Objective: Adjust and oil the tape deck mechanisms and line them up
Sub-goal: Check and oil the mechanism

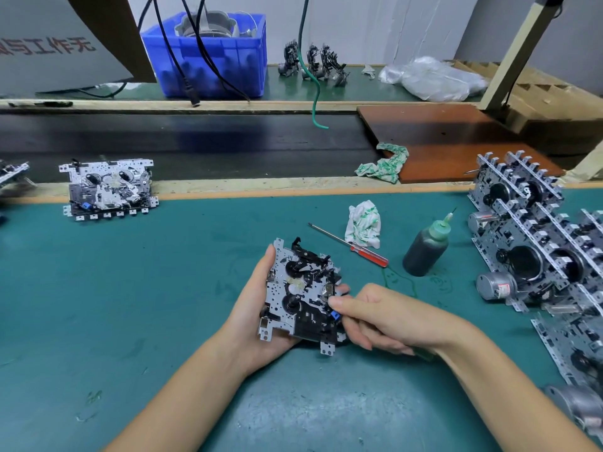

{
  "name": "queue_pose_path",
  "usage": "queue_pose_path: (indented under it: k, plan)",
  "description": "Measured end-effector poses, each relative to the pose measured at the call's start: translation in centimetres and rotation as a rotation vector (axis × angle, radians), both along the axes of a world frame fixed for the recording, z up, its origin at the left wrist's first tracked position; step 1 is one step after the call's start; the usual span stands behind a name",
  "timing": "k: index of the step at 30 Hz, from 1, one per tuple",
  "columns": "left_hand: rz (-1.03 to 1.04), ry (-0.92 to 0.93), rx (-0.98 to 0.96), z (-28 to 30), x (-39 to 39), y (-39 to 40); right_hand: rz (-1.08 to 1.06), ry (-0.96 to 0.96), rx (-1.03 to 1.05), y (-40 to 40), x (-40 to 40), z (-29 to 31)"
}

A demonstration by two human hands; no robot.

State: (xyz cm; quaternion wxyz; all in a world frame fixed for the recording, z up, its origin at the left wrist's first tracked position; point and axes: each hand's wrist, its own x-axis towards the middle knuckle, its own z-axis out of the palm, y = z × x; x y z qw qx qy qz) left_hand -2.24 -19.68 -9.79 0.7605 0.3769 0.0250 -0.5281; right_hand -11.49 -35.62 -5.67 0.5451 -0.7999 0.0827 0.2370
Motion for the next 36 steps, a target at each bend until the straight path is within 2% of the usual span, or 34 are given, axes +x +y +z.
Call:
queue_pose_path:
  k: [7, 14, 17, 21, 23, 26, 27, 31, 36]
  plan:
    - [-0.018, -0.012, 0.016, 0.1, 0.1, 0.0, 0.032, -0.035, -0.082, -0.1, -0.1, 0.0]
    - [-0.009, 0.019, 0.0, 0.4, -0.1, 0.0, 0.064, -0.059, -0.028, -0.4, -0.3, -0.5]
    - [0.008, 0.068, -0.038, 0.7, -0.4, 0.2, -0.026, -0.106, 0.057, -0.5, -0.5, -0.5]
    - [0.058, 0.174, -0.159, 1.3, -0.8, 0.7, -0.299, -0.235, 0.108, -1.4, -0.4, -0.1]
    - [0.043, 0.206, -0.188, 1.4, -0.7, 1.0, -0.376, -0.329, -0.104, -1.5, -0.3, -0.4]
    - [-0.044, 0.211, -0.213, 1.3, -0.5, 1.3, -0.27, -0.466, -0.881, -1.3, -0.4, -1.2]
    - [-0.093, 0.2, -0.219, 1.3, -0.4, 1.5, -0.231, -0.551, -1.006, -1.1, -0.5, -1.2]
    - [-0.3, 0.09, -0.156, 1.3, 0.3, 2.0, 0.043, -0.684, -0.915, -1.3, -0.5, -1.7]
    - [-0.436, 0.015, -0.042, 1.9, 1.3, 2.7, 0.137, -0.753, -0.897, -1.0, -1.0, -1.1]
